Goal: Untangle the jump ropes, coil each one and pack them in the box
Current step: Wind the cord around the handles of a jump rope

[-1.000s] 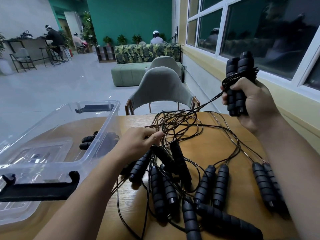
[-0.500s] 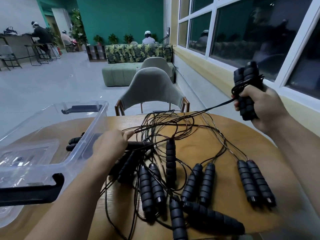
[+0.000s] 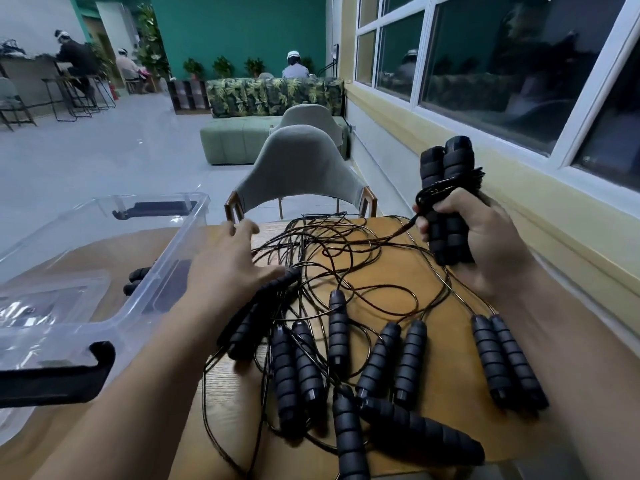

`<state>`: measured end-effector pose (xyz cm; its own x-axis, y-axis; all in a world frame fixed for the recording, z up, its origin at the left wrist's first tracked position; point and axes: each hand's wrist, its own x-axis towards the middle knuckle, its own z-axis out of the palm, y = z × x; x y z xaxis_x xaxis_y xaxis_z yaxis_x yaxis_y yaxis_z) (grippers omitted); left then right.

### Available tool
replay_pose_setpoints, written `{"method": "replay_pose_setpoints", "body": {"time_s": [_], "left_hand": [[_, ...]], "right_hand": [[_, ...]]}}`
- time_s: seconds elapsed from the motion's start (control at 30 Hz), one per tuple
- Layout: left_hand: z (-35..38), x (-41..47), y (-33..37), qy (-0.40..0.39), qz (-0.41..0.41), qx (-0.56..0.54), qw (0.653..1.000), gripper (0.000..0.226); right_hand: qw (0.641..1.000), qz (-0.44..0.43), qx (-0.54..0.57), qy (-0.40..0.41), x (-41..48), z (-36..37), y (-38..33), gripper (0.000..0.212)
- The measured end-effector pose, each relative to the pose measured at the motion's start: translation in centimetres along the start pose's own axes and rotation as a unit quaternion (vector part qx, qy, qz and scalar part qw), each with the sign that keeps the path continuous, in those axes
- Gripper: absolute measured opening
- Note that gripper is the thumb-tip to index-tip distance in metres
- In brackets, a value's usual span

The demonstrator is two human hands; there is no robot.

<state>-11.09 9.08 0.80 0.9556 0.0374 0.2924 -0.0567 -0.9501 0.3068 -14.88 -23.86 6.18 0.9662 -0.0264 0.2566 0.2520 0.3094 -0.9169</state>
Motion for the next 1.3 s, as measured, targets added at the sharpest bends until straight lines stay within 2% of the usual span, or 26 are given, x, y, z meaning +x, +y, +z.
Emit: {"method": "replay_pose_setpoints", "body": {"time_s": [0.07, 0.13, 0.17, 0.2, 0.23, 0.3, 0.37, 0.47, 0.63, 0.77, 0.9, 1.0, 1.1, 1.23, 1.27, 1.3], "left_hand": [[-0.6, -0.9, 1.8, 0.091, 0.074, -0.01, 0.993, 0.065], [-0.6, -2.0, 4.1, 0.174, 0.163, -0.051, 0.97, 0.036], [-0.2, -2.5, 5.2, 0.169, 0.185, -0.083, 0.964, 0.021], [0.3, -2.9, 6.2, 0.126, 0.177, -0.107, 0.97, 0.01], [1.1, -3.0, 6.7, 0.057, 0.145, -0.122, 0.98, 0.009], [3.7, -2.6, 6.9, -0.072, 0.061, -0.168, 0.981, 0.019], [5.9, -1.9, 6.4, -0.113, -0.005, -0.21, 0.971, 0.034], [7.7, -0.9, 6.5, -0.112, -0.046, -0.254, 0.96, 0.043], [8.7, -0.1, 7.7, -0.101, -0.042, -0.327, 0.939, 0.025], [7.3, 0.3, 7.7, -0.053, -0.041, -0.467, 0.882, 0.011], [5.6, 0.1, 8.1, -0.021, -0.07, -0.606, 0.792, 0.033], [4.9, -0.2, 8.1, -0.032, -0.072, -0.614, 0.785, 0.028], [4.1, -0.5, 8.0, -0.055, -0.085, -0.646, 0.757, 0.019], [3.0, -0.7, 7.4, -0.086, -0.151, -0.646, 0.743, 0.024], [2.8, -0.8, 7.1, -0.09, -0.163, -0.64, 0.746, 0.023], [2.8, -0.8, 6.9, -0.09, -0.165, -0.619, 0.763, 0.022]], "right_hand": [[1.0, 0.009, 0.004, -0.006, -0.3, 0.1, 0.1, 0.026], [1.0, 0.021, 0.016, -0.012, -0.6, 0.0, 0.3, 0.031], [0.999, 0.026, 0.024, -0.014, -0.7, -0.1, 0.4, 0.033], [0.999, 0.028, 0.032, -0.015, -0.8, -0.2, 0.4, 0.033], [0.999, 0.027, 0.043, -0.017, -0.9, -0.2, 0.4, 0.033], [0.997, 0.021, 0.065, -0.019, -1.2, -0.2, 0.5, 0.032], [0.997, 0.016, 0.076, -0.02, -1.3, -0.2, 0.7, 0.031], [0.997, 0.012, 0.067, -0.021, -1.6, -0.4, 0.9, 0.03], [0.999, -0.003, 0.045, 0.001, -1.6, -1.0, 1.2, 0.033], [0.999, -0.011, 0.042, 0.02, -1.3, -1.6, 1.2, 0.03], [0.999, -0.013, 0.027, 0.028, -1.6, -1.8, 1.5, 0.026], [1.0, -0.003, 0.001, 0.027, -1.9, -1.9, 1.9, 0.024], [0.999, 0.017, -0.037, 0.013, -2.3, -1.8, 2.4, 0.02], [0.997, 0.02, -0.071, 0.022, -2.4, -1.5, 3.2, 0.024], [0.996, 0.016, -0.079, 0.025, -2.4, -1.5, 3.4, 0.024], [0.996, 0.013, -0.086, 0.026, -2.3, -1.4, 3.5, 0.022]]}}
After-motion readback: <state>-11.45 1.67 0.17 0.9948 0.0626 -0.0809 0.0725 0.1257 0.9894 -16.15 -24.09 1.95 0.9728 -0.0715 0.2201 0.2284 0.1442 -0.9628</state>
